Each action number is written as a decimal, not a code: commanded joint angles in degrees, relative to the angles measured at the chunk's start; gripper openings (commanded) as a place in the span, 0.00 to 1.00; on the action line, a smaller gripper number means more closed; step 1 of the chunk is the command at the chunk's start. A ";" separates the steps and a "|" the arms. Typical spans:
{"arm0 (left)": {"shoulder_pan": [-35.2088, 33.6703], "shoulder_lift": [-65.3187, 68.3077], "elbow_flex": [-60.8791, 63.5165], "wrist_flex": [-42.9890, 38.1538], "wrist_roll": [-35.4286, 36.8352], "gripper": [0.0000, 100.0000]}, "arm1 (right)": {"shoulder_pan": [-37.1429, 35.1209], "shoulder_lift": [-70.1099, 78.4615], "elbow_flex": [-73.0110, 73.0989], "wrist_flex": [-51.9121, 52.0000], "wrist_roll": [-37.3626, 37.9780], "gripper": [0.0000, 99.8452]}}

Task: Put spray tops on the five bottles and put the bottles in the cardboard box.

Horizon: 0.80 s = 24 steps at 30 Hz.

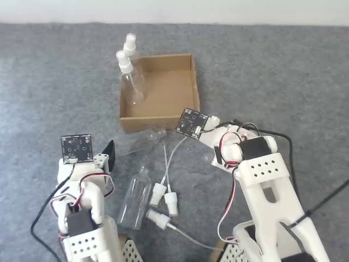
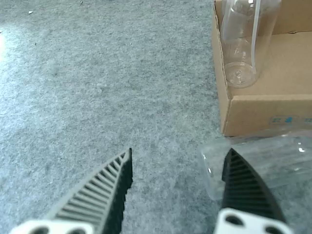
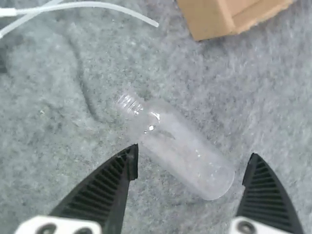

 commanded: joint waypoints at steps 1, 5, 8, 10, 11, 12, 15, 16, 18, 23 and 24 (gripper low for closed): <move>-0.18 -0.70 -0.66 0.09 -0.09 0.28 | -0.40 4.00 -3.60 0.13 3.08 0.30; -0.18 -0.70 -0.66 0.09 -0.09 0.28 | -0.48 7.08 -4.40 -0.13 4.66 0.30; -0.18 -0.70 -0.66 0.09 -0.09 0.28 | -0.40 8.75 -5.10 -1.54 4.84 0.30; -0.18 -0.70 -0.66 0.09 -0.09 0.28 | -0.40 10.42 -5.19 -2.77 4.84 0.30; -0.18 -0.70 -0.66 0.09 -0.09 0.28 | -0.40 11.47 -5.19 -2.95 5.36 0.30; -0.18 -0.70 -0.66 0.09 -0.09 0.28 | -0.40 12.62 -5.27 -2.95 6.33 0.30; -0.18 -0.70 -0.66 0.09 -0.09 0.28 | -0.22 15.96 -5.27 -3.56 7.91 0.30; -0.18 -0.70 -0.66 0.09 -0.09 0.28 | 0.40 16.92 -5.27 -4.09 7.91 0.30; -0.18 -0.70 -0.66 0.09 -0.09 0.28 | 1.54 18.33 -5.27 -5.58 8.00 0.30; -0.18 -0.70 -0.66 0.09 -0.09 0.28 | 3.38 21.67 -5.27 -8.57 8.00 0.30; -0.18 -0.70 -0.66 0.09 -0.09 0.28 | 3.38 22.20 -5.27 -8.66 8.00 0.30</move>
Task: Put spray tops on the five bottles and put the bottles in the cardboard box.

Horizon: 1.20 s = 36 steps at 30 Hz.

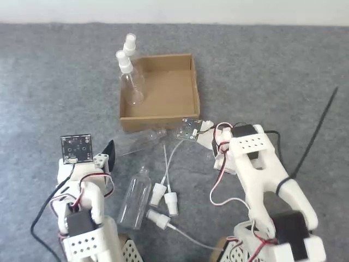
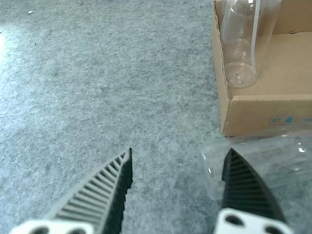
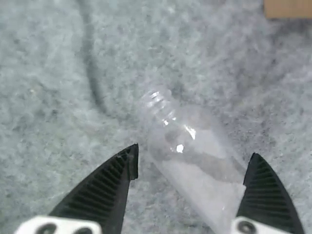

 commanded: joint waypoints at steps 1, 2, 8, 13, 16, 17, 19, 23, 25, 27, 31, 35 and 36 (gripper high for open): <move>-0.18 -0.70 -0.66 0.09 -0.09 0.28 | 0.84 0.66 -3.43 -1.36 0.62 0.30; -0.18 -0.70 -0.66 0.09 -0.09 0.28 | 0.75 1.01 -3.43 -1.63 0.44 0.30; -0.18 -0.70 -0.66 0.09 -0.09 0.28 | 0.84 1.63 -3.43 -3.38 0.18 0.18; -0.18 -0.70 -0.66 0.09 -0.09 0.28 | 0.84 1.19 -3.43 -3.30 -6.07 0.18; -0.18 -0.70 -0.66 0.09 -0.09 0.28 | 0.75 1.10 -3.43 -3.30 -10.55 0.18; -0.18 -0.70 -0.66 0.09 -0.09 0.28 | 0.75 1.10 -3.43 -3.30 -12.13 0.18; -0.18 -0.70 -0.66 0.09 -0.09 0.28 | 0.75 1.10 -3.43 -3.30 -15.74 0.18; -0.18 -0.70 -0.66 0.09 -0.09 0.28 | 0.84 1.19 -3.43 -3.12 -21.63 0.18; -0.18 -0.70 -0.66 0.09 -0.09 0.28 | 0.84 1.19 -3.43 -2.95 -23.82 0.18; -0.18 -0.70 -0.66 0.09 -0.09 0.28 | 0.84 1.19 -3.43 -2.95 -25.58 0.18; -0.18 -0.70 -0.66 0.09 -0.09 0.28 | 0.75 1.54 -3.43 -2.86 -29.19 0.18; -0.18 -0.70 -0.66 0.09 -0.09 0.28 | 0.75 1.63 -3.43 -2.77 -31.65 0.18; -0.18 -0.70 -0.66 0.09 -0.09 0.28 | 0.75 1.63 -3.43 -2.77 -32.00 0.18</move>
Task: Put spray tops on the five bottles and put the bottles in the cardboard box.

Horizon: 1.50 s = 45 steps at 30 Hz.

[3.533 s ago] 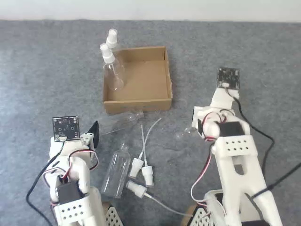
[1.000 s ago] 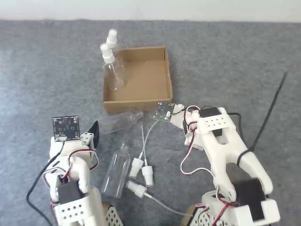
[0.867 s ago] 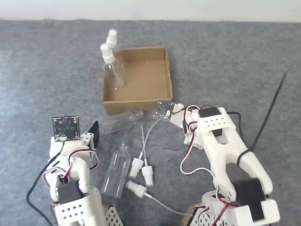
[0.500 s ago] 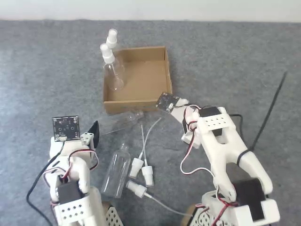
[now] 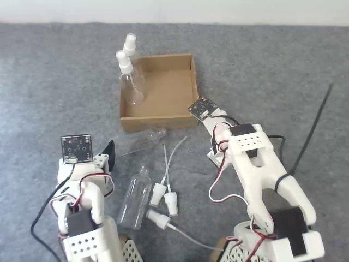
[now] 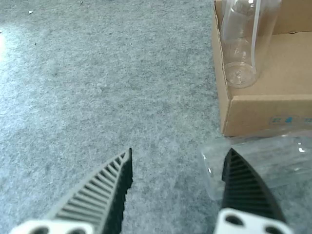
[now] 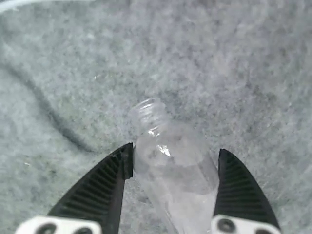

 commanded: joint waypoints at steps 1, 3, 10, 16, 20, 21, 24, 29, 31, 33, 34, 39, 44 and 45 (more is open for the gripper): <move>-0.18 -0.70 -0.66 0.09 -0.09 0.28 | 0.66 -0.31 -3.08 0.22 -1.67 0.18; -0.18 -0.70 -0.66 0.09 -0.09 0.28 | 0.48 -0.40 -3.08 0.22 -1.23 0.20; -0.18 -0.70 -0.66 0.09 -0.09 0.28 | 0.31 -0.31 -2.99 1.01 2.11 0.34; -0.18 -0.70 -0.66 0.09 -0.09 0.28 | -0.84 -0.84 -2.99 4.53 11.78 0.35; -0.18 -0.70 -0.66 0.09 -0.09 0.28 | -0.66 -0.31 -2.99 5.14 16.70 0.35; -0.18 -0.70 -0.66 0.09 -0.09 0.28 | -0.66 -0.22 -2.99 5.14 17.93 0.35; -0.18 -0.70 -0.66 0.09 -0.09 0.28 | -0.66 -0.22 -2.90 5.14 20.75 0.35; -0.18 -0.70 -0.66 0.09 -0.09 0.28 | -0.48 -0.22 -2.90 5.14 23.56 0.35; -0.18 -0.70 -0.66 0.09 -0.09 0.28 | 0.04 -0.22 -2.90 5.14 24.00 0.35; -0.18 -0.70 -0.66 0.09 -0.09 0.28 | 0.48 -0.22 -2.90 5.14 24.09 0.35; -0.18 -0.70 -0.66 0.09 -0.09 0.28 | 0.48 -0.22 -2.90 5.14 24.53 0.35; -0.18 -0.70 -0.66 0.09 -0.09 0.28 | 0.48 -0.22 -2.73 5.14 24.79 0.27; -0.18 -0.70 -0.66 0.09 -0.09 0.28 | 0.48 -0.22 -2.73 5.14 24.79 0.19; -0.18 -0.70 -0.66 0.09 -0.09 0.28 | 0.48 -0.22 -2.73 5.14 24.70 0.19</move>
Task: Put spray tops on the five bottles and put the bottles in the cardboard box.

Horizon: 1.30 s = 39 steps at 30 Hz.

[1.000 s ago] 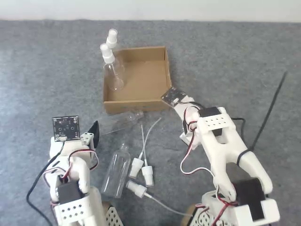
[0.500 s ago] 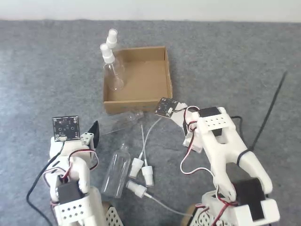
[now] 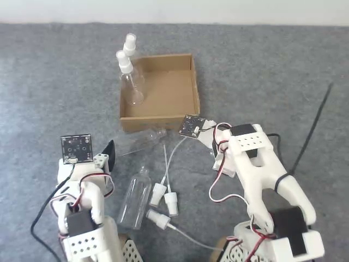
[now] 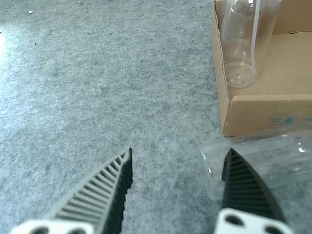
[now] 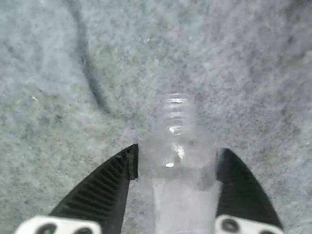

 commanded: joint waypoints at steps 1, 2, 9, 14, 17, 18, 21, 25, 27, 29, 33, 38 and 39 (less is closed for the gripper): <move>-0.18 -0.70 -0.66 0.09 -0.09 0.28 | 0.48 -0.31 -2.73 0.66 0.53 0.19; -0.18 -0.70 -0.66 0.09 -0.09 0.28 | 0.48 -0.31 -2.73 0.66 0.44 0.19; -0.18 -0.70 -0.66 0.09 -0.09 0.28 | 0.13 -0.92 -3.08 0.75 -3.52 0.13; -0.18 -0.70 -0.66 0.09 -0.09 0.28 | 0.22 -0.92 -3.08 0.75 -4.66 0.09; -0.18 -0.70 -0.66 0.09 -0.09 0.28 | 0.31 -0.92 -3.08 0.75 -5.63 0.09; -0.18 -0.70 -0.66 0.09 -0.09 0.28 | 0.31 -0.92 -3.08 0.75 -7.21 0.08; -0.18 -0.70 -0.66 0.09 -0.09 0.28 | -0.13 -1.54 -3.08 0.75 -13.10 0.08; -0.18 -0.70 -0.66 0.09 -0.09 0.28 | -0.22 -6.29 -3.16 0.75 -19.96 0.08; -0.18 -0.70 -0.66 0.09 -0.09 0.28 | -0.13 -9.63 -3.08 1.71 -22.68 0.08; -0.18 -0.70 -0.66 0.09 -0.09 0.28 | -0.22 -12.97 -3.08 3.30 -24.70 0.09; -0.18 -0.70 -0.66 0.09 -0.09 0.28 | -1.63 -19.12 -3.08 6.81 -27.60 0.08; -0.18 -0.70 -0.66 0.09 -0.09 0.28 | -3.74 -26.77 -3.08 9.71 -31.56 0.08; -0.18 -0.70 -0.66 0.09 -0.09 0.28 | -4.00 -28.00 -3.08 9.71 -32.35 0.08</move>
